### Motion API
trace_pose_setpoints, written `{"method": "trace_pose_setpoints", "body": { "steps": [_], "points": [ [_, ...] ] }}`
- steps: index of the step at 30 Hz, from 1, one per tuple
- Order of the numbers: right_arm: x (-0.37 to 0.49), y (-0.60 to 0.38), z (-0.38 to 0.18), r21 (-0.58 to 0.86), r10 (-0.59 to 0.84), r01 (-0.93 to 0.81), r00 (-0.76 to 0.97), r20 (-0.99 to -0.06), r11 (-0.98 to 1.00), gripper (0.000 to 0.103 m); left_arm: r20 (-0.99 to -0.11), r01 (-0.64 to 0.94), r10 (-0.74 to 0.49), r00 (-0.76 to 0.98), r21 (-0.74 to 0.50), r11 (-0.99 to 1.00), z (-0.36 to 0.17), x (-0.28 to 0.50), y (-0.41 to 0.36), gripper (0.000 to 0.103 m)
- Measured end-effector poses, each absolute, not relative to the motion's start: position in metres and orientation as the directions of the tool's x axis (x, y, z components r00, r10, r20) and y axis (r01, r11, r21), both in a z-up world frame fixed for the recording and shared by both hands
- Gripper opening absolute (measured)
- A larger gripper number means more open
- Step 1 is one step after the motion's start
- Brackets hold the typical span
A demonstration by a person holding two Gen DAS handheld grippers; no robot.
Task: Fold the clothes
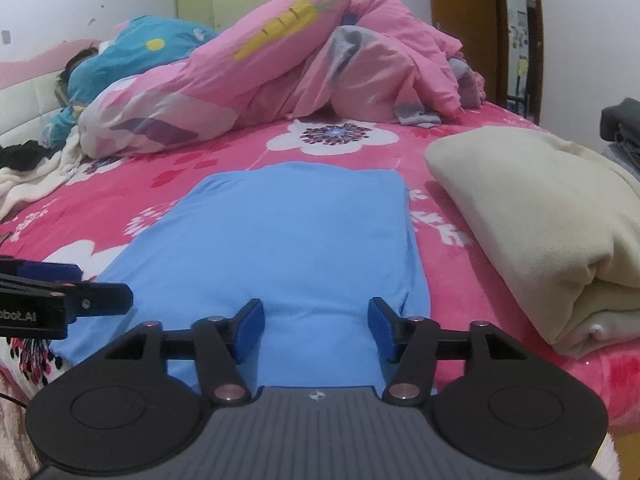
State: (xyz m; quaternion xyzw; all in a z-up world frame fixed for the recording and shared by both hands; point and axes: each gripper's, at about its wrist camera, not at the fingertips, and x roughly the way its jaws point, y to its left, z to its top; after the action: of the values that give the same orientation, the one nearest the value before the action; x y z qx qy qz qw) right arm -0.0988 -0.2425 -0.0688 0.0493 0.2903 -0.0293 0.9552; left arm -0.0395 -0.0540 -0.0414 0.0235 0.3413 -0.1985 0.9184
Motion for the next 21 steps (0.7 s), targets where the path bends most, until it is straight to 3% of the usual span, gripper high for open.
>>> {"method": "trace_pose_setpoints", "body": {
  "steps": [8, 12, 21],
  "points": [
    [-0.120, -0.247, -0.056, 0.105, -0.001, 0.071, 0.831, -0.556, 0.992, 0.063, -0.597, 0.396, -0.406, 0.692, -0.156, 0.905, -0.045, -0.050, -0.023, 0.076],
    [-0.140, -0.264, -0.062, 0.040, -0.107, 0.165, 0.788, -0.606, 0.985, 0.062, -0.609, 0.404, -0.434, 0.664, -0.197, 0.894, -0.050, -0.054, -0.004, 0.075],
    [-0.170, -0.317, -0.057, 0.333, -0.036, 0.290, 0.801, -0.598, 0.897, 0.062, -0.585, 0.454, -0.549, 0.597, -0.317, 0.832, -0.049, -0.065, 0.016, 0.075]
  ]
}}
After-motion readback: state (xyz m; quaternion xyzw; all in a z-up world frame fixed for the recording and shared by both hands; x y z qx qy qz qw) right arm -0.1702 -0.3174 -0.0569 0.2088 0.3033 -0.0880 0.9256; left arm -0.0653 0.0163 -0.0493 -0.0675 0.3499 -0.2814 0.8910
